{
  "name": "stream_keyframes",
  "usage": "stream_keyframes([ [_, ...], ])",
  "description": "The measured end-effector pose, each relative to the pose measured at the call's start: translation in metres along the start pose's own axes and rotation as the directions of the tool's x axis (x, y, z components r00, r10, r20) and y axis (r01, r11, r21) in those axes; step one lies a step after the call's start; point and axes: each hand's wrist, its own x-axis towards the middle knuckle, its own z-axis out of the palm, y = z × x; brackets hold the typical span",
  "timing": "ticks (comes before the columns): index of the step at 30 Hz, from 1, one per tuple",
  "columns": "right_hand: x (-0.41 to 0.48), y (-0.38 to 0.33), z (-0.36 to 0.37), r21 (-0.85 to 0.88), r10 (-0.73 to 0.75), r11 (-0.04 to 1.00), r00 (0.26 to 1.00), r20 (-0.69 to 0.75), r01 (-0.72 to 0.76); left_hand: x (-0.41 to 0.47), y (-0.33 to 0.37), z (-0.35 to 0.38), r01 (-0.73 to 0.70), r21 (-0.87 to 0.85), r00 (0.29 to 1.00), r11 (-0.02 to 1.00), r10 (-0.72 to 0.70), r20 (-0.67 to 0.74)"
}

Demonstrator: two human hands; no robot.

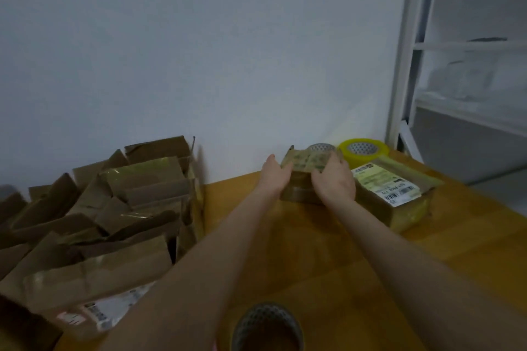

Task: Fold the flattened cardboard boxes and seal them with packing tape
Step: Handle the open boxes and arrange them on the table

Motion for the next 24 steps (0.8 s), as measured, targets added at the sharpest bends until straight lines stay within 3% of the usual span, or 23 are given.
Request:
stream_keyframes([
  [2,0.007,-0.001,0.005,-0.041,-0.005,0.999,1.000,-0.010,0.005,0.010,-0.003,0.005,0.050,-0.056,0.999,0.997,-0.049,0.016],
  [4,0.007,-0.003,0.006,-0.042,0.007,0.999,1.000,-0.024,-0.008,0.012,-0.009,0.005,0.101,-0.157,0.992,0.982,-0.112,-0.064],
  [8,-0.004,-0.005,0.002,0.169,0.123,0.977,0.991,0.047,-0.129,-0.008,-0.029,-0.010,0.083,-0.283,0.958,0.956,-0.154,-0.241],
  [13,-0.040,0.000,-0.009,0.374,0.111,0.917,0.989,0.098,-0.139,-0.063,-0.053,-0.025,0.042,-0.378,0.940,0.925,-0.165,-0.299],
  [15,-0.059,0.006,-0.014,0.423,0.079,0.900,0.994,0.082,-0.106,-0.088,-0.062,-0.026,0.051,-0.371,0.945,0.927,-0.164,-0.281],
  [21,-0.111,0.026,-0.019,0.308,-0.002,0.951,0.991,0.137,-0.040,-0.149,-0.081,-0.034,0.108,-0.274,0.982,0.956,-0.145,-0.119],
  [24,-0.116,0.025,-0.033,0.393,-0.024,0.919,0.992,0.126,-0.028,-0.164,-0.069,-0.052,-0.058,-0.072,0.943,0.996,0.031,-0.332],
])
